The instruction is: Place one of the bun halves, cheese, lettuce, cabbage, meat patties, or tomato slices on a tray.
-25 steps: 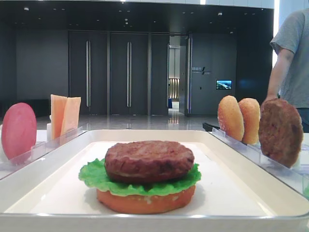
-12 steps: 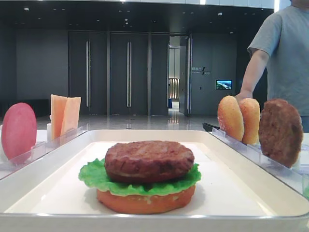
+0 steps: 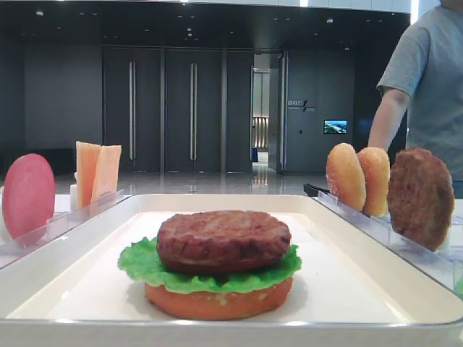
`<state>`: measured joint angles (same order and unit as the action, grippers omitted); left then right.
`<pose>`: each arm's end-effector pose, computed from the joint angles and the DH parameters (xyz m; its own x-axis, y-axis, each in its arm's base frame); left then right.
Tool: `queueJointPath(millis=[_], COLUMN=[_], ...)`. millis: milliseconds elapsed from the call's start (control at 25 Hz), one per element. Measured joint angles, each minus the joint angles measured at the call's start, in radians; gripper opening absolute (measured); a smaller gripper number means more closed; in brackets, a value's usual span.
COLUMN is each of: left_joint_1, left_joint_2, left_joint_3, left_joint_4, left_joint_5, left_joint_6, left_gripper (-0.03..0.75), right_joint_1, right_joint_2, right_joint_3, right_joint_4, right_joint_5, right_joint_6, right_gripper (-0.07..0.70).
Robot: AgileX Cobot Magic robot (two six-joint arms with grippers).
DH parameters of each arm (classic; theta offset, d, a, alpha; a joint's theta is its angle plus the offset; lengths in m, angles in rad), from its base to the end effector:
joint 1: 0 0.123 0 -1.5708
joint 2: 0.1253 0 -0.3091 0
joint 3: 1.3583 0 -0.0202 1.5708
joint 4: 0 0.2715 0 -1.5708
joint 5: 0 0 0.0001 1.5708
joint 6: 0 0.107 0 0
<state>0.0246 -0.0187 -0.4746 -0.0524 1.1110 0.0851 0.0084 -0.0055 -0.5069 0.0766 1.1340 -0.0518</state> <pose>0.0009 -0.0050 0.2676 -0.5034 0.0494 -0.8626 0.0471 0.9985 0.0296 -0.0023 0.0074 0.2755 -0.5069 -0.0236 -0.8617 -0.0779 0.9968 0.0186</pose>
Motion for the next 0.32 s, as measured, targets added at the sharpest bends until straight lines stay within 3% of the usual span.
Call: queueJointPath(millis=[320], left_joint_1=[0.000], left_joint_2=[0.000], left_joint_3=[0.000], left_joint_4=[0.000], left_joint_5=[0.000], left_joint_6=[0.001], left_gripper=[0.578], right_joint_1=[0.001], right_joint_2=[0.000], right_joint_3=[0.000], right_joint_4=[0.000], right_joint_5=[0.000], right_joint_6=[-0.001], right_gripper=[0.467])
